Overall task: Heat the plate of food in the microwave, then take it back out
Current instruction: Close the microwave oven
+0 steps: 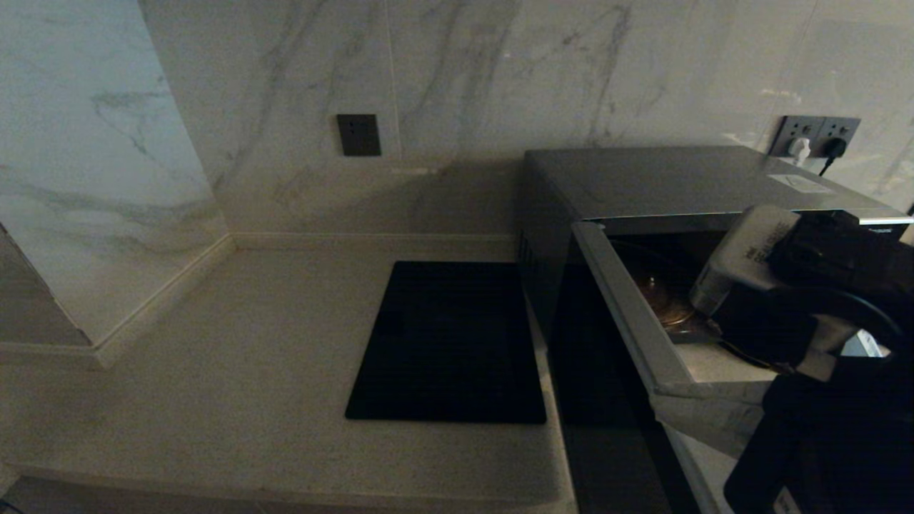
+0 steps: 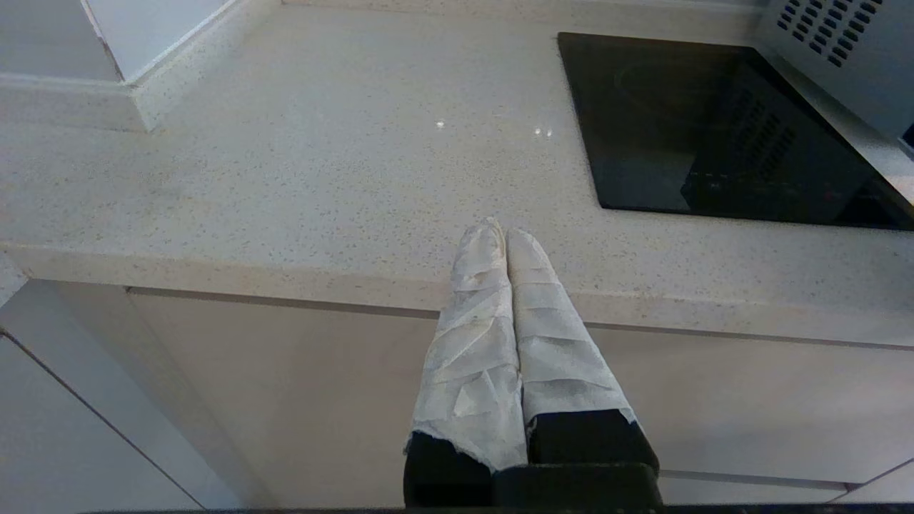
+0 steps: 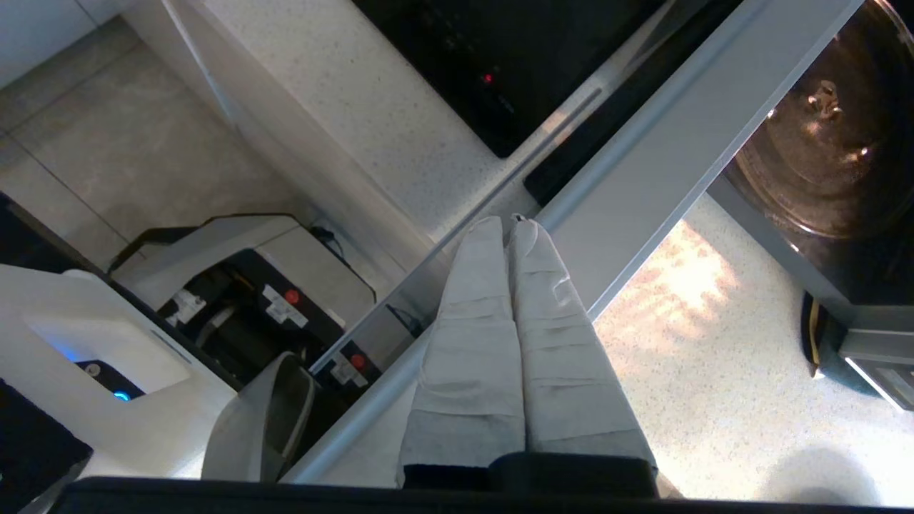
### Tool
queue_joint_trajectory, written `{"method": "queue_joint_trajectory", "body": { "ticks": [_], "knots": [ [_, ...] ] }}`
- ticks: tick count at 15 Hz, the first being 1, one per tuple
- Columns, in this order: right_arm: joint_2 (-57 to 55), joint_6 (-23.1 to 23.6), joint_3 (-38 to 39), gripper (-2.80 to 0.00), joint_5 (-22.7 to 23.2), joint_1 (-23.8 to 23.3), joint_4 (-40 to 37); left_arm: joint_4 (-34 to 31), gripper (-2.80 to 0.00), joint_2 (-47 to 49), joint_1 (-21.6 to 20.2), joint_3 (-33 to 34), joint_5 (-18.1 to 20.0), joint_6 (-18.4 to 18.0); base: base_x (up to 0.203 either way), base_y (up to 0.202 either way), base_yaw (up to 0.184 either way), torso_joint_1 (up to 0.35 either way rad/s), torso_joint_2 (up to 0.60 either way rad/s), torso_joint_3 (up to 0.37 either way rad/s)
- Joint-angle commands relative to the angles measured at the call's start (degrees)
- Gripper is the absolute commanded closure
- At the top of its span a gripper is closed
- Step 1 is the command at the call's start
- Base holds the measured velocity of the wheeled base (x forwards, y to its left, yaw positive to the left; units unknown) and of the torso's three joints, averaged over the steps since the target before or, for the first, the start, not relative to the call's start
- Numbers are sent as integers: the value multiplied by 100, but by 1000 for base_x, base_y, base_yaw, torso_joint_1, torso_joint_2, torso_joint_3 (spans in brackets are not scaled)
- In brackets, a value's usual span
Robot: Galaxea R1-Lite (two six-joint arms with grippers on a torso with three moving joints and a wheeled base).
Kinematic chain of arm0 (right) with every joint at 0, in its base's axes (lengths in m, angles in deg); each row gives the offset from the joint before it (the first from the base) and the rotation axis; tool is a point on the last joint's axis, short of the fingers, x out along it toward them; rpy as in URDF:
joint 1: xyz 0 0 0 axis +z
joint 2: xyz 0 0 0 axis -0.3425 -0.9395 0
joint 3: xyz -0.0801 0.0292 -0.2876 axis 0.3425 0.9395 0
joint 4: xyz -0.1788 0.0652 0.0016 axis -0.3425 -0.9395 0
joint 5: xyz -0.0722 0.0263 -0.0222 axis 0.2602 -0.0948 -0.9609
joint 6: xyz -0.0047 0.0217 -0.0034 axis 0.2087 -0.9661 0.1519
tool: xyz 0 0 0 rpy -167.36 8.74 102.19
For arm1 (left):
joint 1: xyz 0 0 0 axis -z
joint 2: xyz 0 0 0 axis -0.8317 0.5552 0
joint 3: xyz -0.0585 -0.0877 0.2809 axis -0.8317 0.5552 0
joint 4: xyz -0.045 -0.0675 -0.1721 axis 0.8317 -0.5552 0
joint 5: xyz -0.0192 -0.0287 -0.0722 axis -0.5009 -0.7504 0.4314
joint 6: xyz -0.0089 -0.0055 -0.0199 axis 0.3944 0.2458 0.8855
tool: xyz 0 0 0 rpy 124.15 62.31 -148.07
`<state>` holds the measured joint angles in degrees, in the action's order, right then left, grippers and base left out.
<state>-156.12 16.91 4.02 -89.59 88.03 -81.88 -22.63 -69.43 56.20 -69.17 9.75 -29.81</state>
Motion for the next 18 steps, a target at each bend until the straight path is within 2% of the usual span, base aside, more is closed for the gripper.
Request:
{"method": "queue_joint_trajectory", "body": {
  "ticks": [1,10,15,18],
  "knots": [
    [18,-4,56,0,-19,-6,-33,2,0,9,-1,0,-3,1,0,0,0,0,0,0],
    [23,-5,274,0,-148,-60,-60,2,0,4,-5,0,-3,1,0,0,0,0,0,0],
    [224,-26,444,0,-465,-796,-261,2,0,9,-1,0,-3,1,0,0,0,0,0,0],
    [215,-626,437,0,-570,-1295,-261,2,0,0,-1,0,-3,1,0,0,0,0,0,0]
  ]
}}
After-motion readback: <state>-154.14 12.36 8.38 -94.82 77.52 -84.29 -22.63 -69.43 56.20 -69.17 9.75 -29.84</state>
